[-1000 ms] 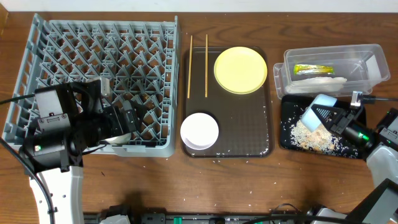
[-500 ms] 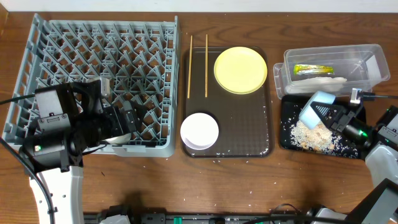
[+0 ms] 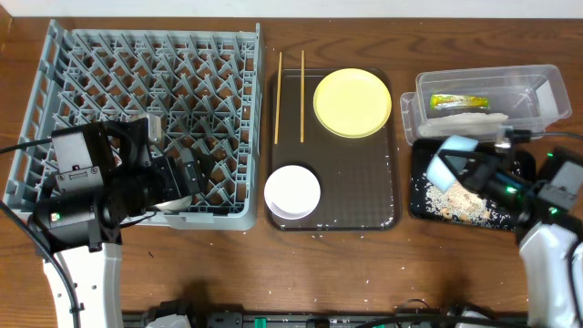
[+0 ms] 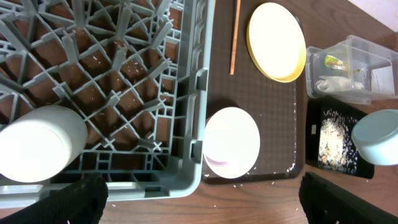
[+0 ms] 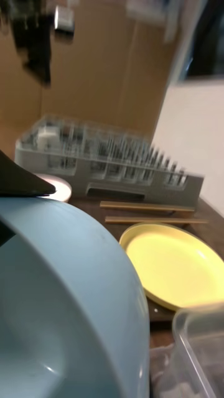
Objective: Sort waste into correct bins and load items into the dishwasher
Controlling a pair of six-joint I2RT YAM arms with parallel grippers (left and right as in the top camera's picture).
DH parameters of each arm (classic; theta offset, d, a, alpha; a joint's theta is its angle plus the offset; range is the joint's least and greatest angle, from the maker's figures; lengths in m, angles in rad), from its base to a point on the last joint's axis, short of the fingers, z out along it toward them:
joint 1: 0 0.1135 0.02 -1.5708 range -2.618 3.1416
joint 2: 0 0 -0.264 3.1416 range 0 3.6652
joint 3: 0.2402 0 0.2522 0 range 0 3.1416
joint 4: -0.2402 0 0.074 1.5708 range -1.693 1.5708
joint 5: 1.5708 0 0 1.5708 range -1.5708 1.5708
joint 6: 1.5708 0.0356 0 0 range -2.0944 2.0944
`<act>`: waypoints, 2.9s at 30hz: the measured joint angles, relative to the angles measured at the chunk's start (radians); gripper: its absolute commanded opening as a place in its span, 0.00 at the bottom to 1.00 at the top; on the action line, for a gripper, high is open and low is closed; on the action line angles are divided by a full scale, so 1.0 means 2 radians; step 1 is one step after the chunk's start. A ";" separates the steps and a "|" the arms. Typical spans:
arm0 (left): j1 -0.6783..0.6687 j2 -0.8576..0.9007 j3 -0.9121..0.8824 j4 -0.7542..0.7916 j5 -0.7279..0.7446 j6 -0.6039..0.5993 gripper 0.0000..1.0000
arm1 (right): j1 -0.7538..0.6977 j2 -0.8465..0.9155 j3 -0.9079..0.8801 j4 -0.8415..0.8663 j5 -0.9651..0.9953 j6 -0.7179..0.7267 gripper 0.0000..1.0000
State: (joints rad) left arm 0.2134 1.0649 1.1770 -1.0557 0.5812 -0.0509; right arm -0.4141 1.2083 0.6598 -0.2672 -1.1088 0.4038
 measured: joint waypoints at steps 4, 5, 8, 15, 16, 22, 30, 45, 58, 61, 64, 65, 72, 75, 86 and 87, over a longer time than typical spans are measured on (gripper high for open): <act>0.000 0.000 0.000 0.000 0.000 0.000 0.98 | 0.119 -0.060 0.000 -0.014 0.126 -0.006 0.01; 0.000 0.000 0.000 0.000 0.000 0.000 0.98 | 0.164 -0.065 0.001 -0.014 0.161 -0.011 0.01; 0.000 0.000 0.000 0.000 0.000 0.002 0.98 | 0.287 -0.055 0.001 -0.026 0.271 -0.021 0.01; 0.000 0.000 0.000 0.004 0.000 0.006 0.91 | 0.480 0.054 0.000 0.011 0.499 -0.020 0.03; 0.000 0.000 0.000 0.004 0.000 0.007 0.90 | 0.489 0.067 0.001 0.022 0.509 -0.020 0.14; -0.028 0.001 0.010 0.006 -0.012 0.011 0.89 | 0.499 0.104 0.005 0.014 0.532 -0.031 0.76; -0.185 0.027 0.086 0.023 -0.128 -0.011 0.87 | 0.450 0.056 0.166 -0.178 0.520 -0.039 0.73; -0.307 0.336 0.181 0.214 -0.202 -0.041 0.58 | 0.295 0.017 0.294 -0.322 0.476 -0.040 0.83; -0.335 0.520 0.181 0.311 -0.238 -0.042 0.45 | 0.293 0.017 0.294 -0.338 0.476 -0.038 0.95; -0.335 0.540 0.181 0.319 -0.242 -0.042 0.39 | 0.254 0.017 0.294 -0.356 0.487 -0.023 0.97; -0.335 0.553 0.181 0.319 -0.242 -0.042 0.33 | 0.186 0.017 0.294 -0.364 0.497 -0.014 0.99; -0.335 0.555 0.181 0.320 -0.242 -0.042 0.30 | 0.164 0.017 0.294 -0.368 0.499 -0.012 0.99; -0.335 0.565 0.185 0.332 -0.244 -0.044 0.08 | 0.088 0.017 0.294 -0.389 0.506 -0.008 0.99; -0.335 0.569 0.191 0.333 -0.244 -0.053 0.08 | 0.085 0.017 0.294 -0.390 0.506 -0.008 0.99; -0.334 0.483 0.190 0.274 -0.274 -0.069 0.08 | 0.085 0.017 0.294 -0.392 0.506 -0.008 0.99; -0.333 0.459 0.190 0.263 -0.286 -0.069 0.08 | 0.085 0.017 0.294 -0.392 0.506 -0.008 0.99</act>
State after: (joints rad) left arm -0.4530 1.9823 1.5578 -0.5304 0.0097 -0.1883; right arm -0.2432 1.2427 1.2480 -1.0504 -0.0971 0.3874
